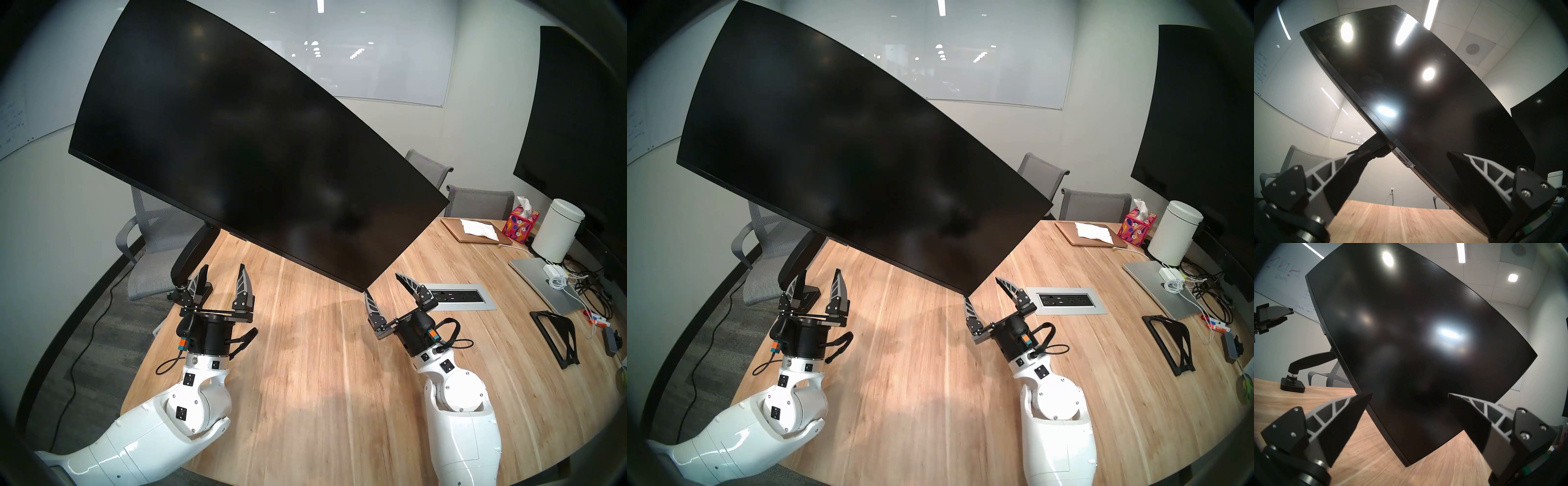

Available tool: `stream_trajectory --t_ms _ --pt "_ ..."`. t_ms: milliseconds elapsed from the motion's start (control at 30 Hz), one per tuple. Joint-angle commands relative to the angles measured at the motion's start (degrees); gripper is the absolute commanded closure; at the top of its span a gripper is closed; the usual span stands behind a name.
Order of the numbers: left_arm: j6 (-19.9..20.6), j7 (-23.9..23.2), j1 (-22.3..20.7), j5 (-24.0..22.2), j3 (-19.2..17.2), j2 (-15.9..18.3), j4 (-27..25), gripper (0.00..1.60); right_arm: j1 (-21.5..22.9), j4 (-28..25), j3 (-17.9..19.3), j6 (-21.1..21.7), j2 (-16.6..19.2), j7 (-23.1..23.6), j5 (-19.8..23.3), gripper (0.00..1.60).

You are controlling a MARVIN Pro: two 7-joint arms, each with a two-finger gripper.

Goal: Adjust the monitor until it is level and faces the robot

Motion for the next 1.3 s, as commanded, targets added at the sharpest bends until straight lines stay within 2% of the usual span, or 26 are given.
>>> stream_trajectory --t_ms 0,833,967,1267 --pt "-0.04 0.03 -0.02 0.00 -0.07 0.01 -0.58 0.00 0.12 -0.90 0.00 -0.04 0.02 0.03 0.08 0.00" --pt "-0.05 0.03 -0.03 0.00 -0.07 0.01 -0.57 0.00 0.12 -0.90 0.01 -0.05 0.01 0.04 0.07 0.00" --pt "-0.05 0.03 -0.03 0.00 -0.06 0.01 -0.57 0.00 1.59 0.11 0.05 -0.75 0.38 -0.45 -1.51 0.00" --pt "-0.07 0.02 -0.04 0.01 -0.06 0.00 -0.55 0.00 5.02 2.10 0.31 0.84 1.85 -0.02 -3.83 0.00"
